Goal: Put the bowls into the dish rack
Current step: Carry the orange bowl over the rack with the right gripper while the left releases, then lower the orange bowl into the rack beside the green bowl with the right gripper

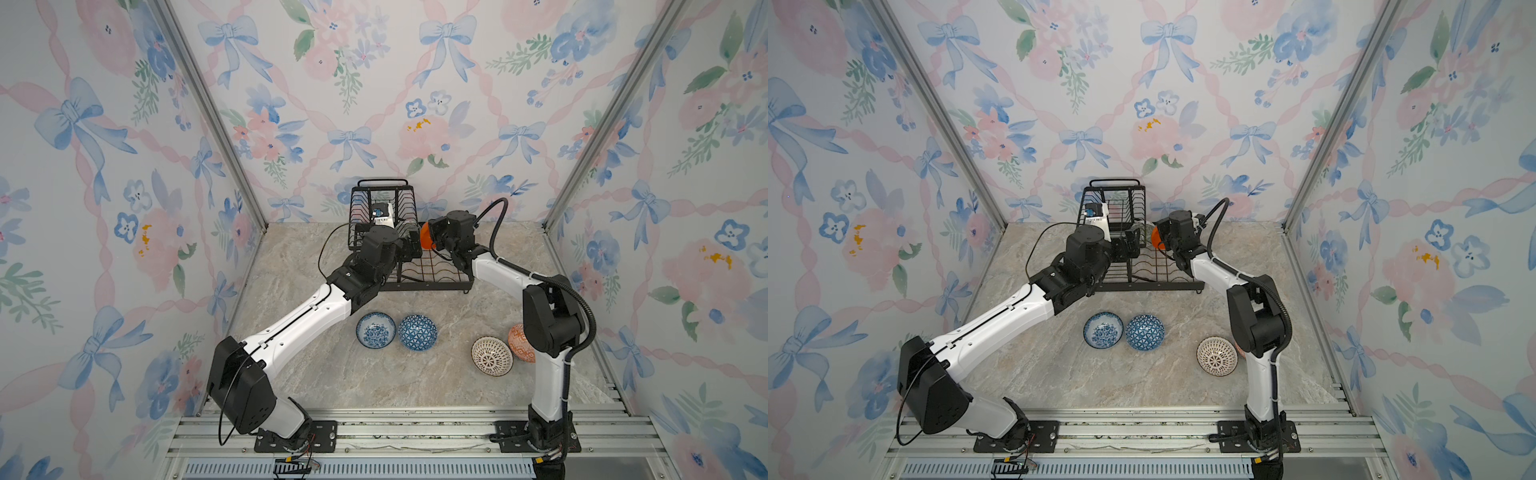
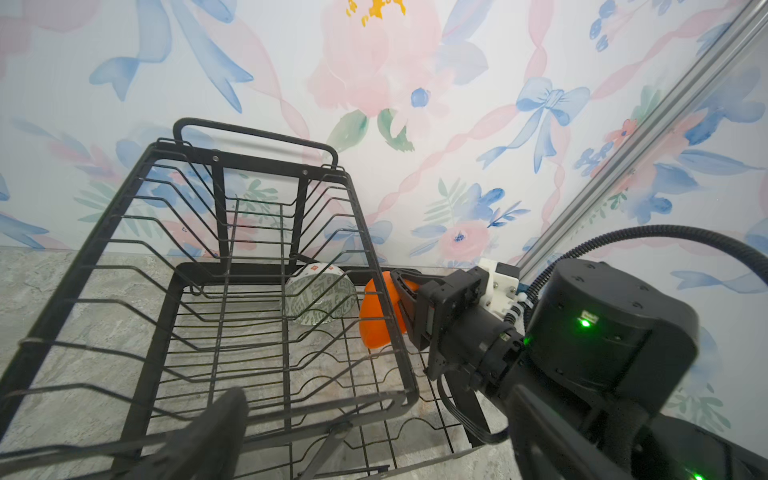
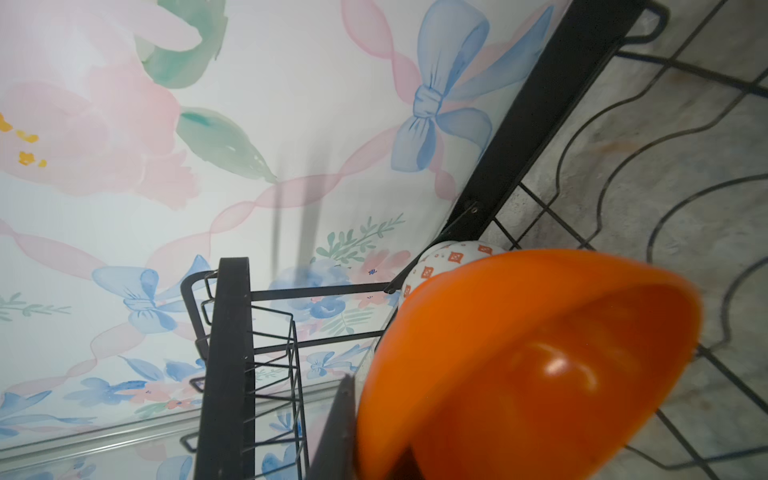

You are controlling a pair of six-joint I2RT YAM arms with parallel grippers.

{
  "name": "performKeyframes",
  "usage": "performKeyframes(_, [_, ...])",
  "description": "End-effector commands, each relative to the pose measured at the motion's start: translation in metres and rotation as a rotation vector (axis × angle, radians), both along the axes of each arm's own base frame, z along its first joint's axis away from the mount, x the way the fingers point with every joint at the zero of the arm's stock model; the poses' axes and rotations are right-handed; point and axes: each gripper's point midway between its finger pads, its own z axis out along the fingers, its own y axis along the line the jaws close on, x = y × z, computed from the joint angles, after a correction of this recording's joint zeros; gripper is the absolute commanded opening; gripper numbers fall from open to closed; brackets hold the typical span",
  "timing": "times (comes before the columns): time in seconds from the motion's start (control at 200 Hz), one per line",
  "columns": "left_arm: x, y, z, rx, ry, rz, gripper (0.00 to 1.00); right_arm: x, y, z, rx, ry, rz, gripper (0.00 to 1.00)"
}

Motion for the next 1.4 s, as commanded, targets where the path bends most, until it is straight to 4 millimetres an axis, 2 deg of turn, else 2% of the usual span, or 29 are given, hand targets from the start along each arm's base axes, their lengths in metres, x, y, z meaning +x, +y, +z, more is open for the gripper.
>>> performKeyframes(0.0, [-0.003,-0.001,-0.006,0.014,0.016,-0.038,0.98,0.011,0.012,0.008,0.089,-0.039,-0.002,0.0])
performKeyframes(0.23, [-0.007,0.003,-0.01,-0.031,0.042,-0.018,0.98,0.016,0.025,-0.01,0.103,-0.012,0.032,0.0])
performKeyframes(0.43, [-0.009,0.006,-0.017,-0.02,0.061,-0.013,0.98,0.017,0.034,-0.012,0.105,-0.012,0.046,0.0])
performKeyframes(0.605, [-0.013,0.007,-0.024,-0.046,0.093,-0.011,0.98,0.017,0.041,-0.033,0.144,0.025,0.048,0.0])
performKeyframes(0.72, [-0.017,0.011,-0.03,-0.057,0.106,0.003,0.98,0.016,0.051,-0.037,0.132,0.026,0.063,0.0])
performKeyframes(0.985, [-0.019,0.015,-0.023,-0.029,0.088,-0.004,0.98,0.02,0.071,-0.041,0.148,0.033,0.085,0.0])
performKeyframes(1.395, [-0.024,0.025,-0.019,-0.018,0.076,0.007,0.98,0.023,0.088,-0.053,0.193,0.054,0.083,0.0])
